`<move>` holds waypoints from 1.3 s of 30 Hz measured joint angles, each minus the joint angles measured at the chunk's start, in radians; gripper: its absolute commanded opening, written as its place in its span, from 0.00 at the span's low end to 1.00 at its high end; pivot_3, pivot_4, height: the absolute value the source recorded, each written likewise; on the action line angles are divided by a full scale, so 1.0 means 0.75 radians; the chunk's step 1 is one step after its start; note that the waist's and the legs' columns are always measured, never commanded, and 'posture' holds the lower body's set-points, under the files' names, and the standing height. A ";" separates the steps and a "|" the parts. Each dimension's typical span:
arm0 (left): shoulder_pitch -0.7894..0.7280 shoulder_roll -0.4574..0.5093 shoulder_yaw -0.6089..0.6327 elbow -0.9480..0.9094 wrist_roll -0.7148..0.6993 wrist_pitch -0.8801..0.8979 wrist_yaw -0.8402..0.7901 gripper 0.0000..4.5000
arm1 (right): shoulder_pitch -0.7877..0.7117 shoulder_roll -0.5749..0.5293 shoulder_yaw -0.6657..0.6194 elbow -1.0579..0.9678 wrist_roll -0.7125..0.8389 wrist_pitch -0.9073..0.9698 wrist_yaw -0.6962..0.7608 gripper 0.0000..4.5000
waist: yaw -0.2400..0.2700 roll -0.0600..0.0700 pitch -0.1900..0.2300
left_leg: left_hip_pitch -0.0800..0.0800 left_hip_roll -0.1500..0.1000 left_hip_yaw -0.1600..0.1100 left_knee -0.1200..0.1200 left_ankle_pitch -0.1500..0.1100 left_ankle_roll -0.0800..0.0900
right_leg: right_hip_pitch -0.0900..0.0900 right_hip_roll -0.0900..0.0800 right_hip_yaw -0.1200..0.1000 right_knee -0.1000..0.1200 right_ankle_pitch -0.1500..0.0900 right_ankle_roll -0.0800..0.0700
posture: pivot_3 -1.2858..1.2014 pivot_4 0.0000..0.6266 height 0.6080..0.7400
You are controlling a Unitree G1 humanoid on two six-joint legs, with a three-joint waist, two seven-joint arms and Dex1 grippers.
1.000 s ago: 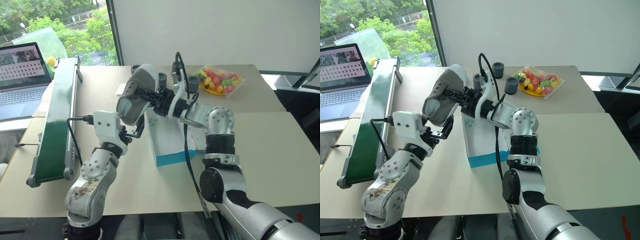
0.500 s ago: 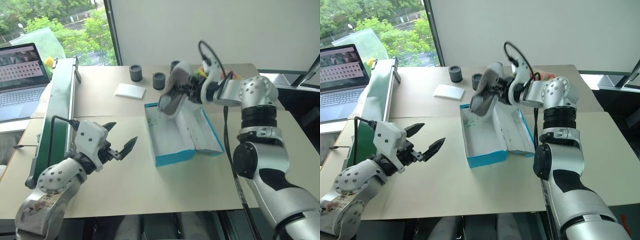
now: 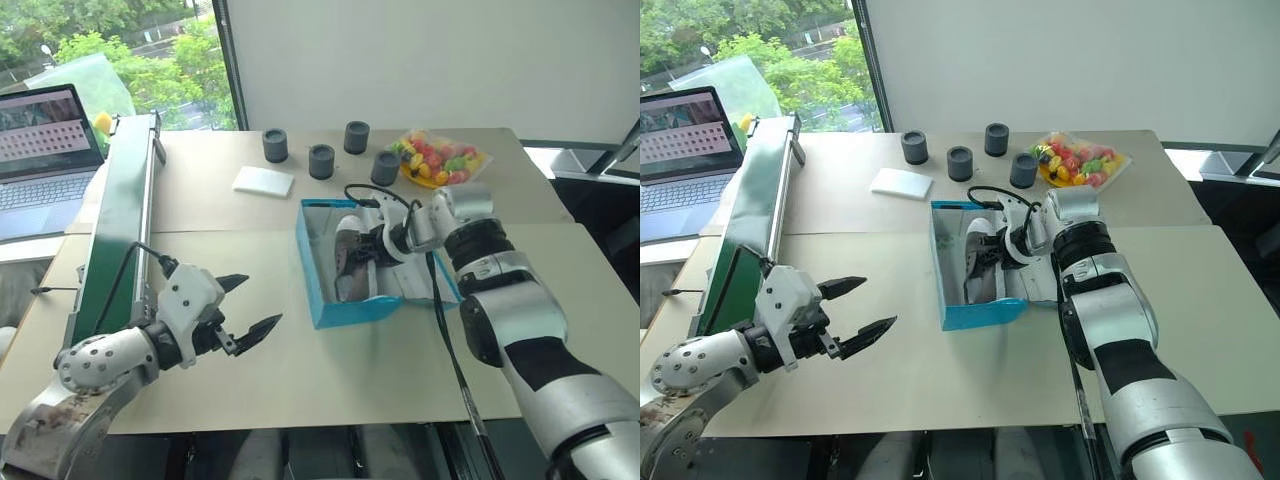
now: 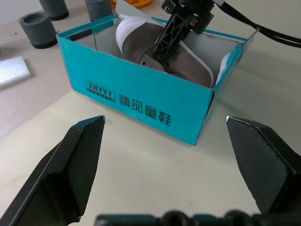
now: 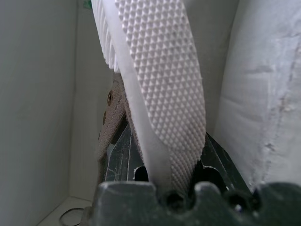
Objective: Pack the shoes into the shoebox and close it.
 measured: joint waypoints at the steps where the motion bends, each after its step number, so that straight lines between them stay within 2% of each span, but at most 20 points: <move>1: 0.003 0.010 0.006 0.002 0.000 -0.004 -0.011 0.98 | -0.011 0.003 0.002 0.016 -0.014 -0.012 0.015 0.10 | -0.001 0.000 0.000 | 0.000 0.000 0.000 0.000 0.000 0.000 | 0.000 0.000 0.000 0.000 0.000 0.000 | 0.52 0.24 0.99; 3: 0.007 0.016 0.018 0.013 -0.001 -0.018 -0.022 0.98 | -0.028 0.009 0.002 0.045 -0.047 -0.039 0.044 0.10 | 0.000 0.000 0.000 | 0.000 0.000 0.000 0.000 0.000 0.000 | 0.000 0.000 0.000 0.000 0.000 0.000 | 0.52 0.24 0.99; 5: 0.008 0.020 0.025 0.024 0.000 -0.023 -0.024 1.00 | -0.042 0.019 0.000 0.072 -0.068 -0.054 0.057 0.32 | 0.000 0.000 0.000 | 0.000 0.000 0.000 0.000 0.000 0.000 | 0.000 0.000 0.000 0.000 0.000 0.000 | 0.52 0.24 0.99; 7: 0.008 0.021 0.025 0.026 0.000 -0.026 -0.024 1.00 | -0.053 0.033 -0.006 0.087 -0.081 -0.061 0.058 0.43 | 0.001 0.000 0.000 | 0.000 0.000 0.000 0.000 0.000 0.000 | 0.000 0.000 0.000 0.000 0.000 0.000 | 0.52 0.24 0.99; 8: 0.008 0.021 0.025 0.026 0.000 -0.026 -0.024 1.00 | -0.060 0.036 -0.020 0.095 -0.087 -0.063 0.058 0.53 | 0.001 0.000 0.000 | 0.000 0.000 0.000 0.000 0.000 0.000 | 0.000 0.000 0.000 0.000 0.000 0.000 | 0.52 0.24 0.99; 13: 0.008 0.021 0.025 0.028 0.005 -0.028 -0.022 1.00 | -0.099 0.049 -0.052 0.099 -0.112 -0.072 0.083 0.90 | 0.002 0.000 0.000 | 0.001 0.000 0.000 0.000 0.000 0.000 | 0.000 0.000 0.000 0.001 0.000 0.000 | 0.52 0.24 0.99; 23: -0.011 0.015 0.028 0.055 0.025 -0.054 0.008 1.00 | -0.153 0.056 -0.117 -0.014 -0.155 -0.199 0.020 0.90 | 0.000 0.002 0.001 | 0.000 0.000 0.000 0.000 0.000 0.000 | -0.001 0.000 0.000 0.002 0.000 0.000 | 0.52 0.24 0.99; 27: -0.102 -0.114 0.058 0.089 0.077 -0.054 0.186 1.00 | -0.153 0.029 -0.127 -0.251 -0.166 -0.300 0.006 0.90 | 0.004 0.002 0.001 | 0.000 0.000 -0.001 0.000 0.000 0.000 | -0.001 -0.001 0.000 0.002 0.000 0.000 | 0.52 0.24 0.99; 30: -0.177 -0.231 0.086 0.120 0.167 -0.052 0.397 1.00 | -0.012 -0.008 -0.062 -0.521 -0.213 -0.497 0.043 0.90 | 0.009 0.000 0.000 | 0.001 -0.001 -0.001 0.000 0.000 0.000 | 0.001 -0.001 0.000 0.001 0.001 0.001 | 0.52 0.24 0.99; 32: -0.213 -0.325 0.118 0.158 0.260 -0.045 0.571 1.00 | 0.155 -0.008 -0.033 -0.737 -0.197 -0.596 0.129 0.90 | 0.010 -0.001 -0.001 | -0.001 -0.001 -0.002 0.001 0.000 0.000 | 0.001 -0.002 0.000 0.001 0.001 0.002 | 0.52 0.24 0.99; 34: -0.221 -0.412 0.154 0.181 0.345 0.004 0.733 1.00 | 0.388 0.002 0.005 -1.029 -0.096 -0.643 0.277 0.90 | 0.005 -0.002 -0.001 | -0.001 0.000 -0.003 0.000 -0.001 0.000 | -0.001 -0.002 0.001 0.002 0.001 0.002 | 0.52 0.24 0.99; 36: -0.196 -0.465 0.184 0.195 0.395 0.046 0.830 1.00 | 0.570 0.013 0.067 -1.228 -0.028 -0.684 0.383 0.90 | -0.001 -0.002 -0.001 | -0.002 0.001 -0.005 0.000 -0.001 0.000 | -0.003 -0.001 0.004 0.004 0.001 0.002 | 0.52 0.24 0.99; 39: -0.178 -0.520 0.248 0.210 0.418 0.075 0.896 1.00 | 0.679 0.035 0.111 -1.337 -0.015 -0.754 0.410 0.90 | 0.001 -0.002 -0.001 | 0.002 0.000 -0.006 0.002 -0.001 -0.001 | -0.002 -0.001 0.006 0.005 0.002 0.002 | 0.52 0.24 0.99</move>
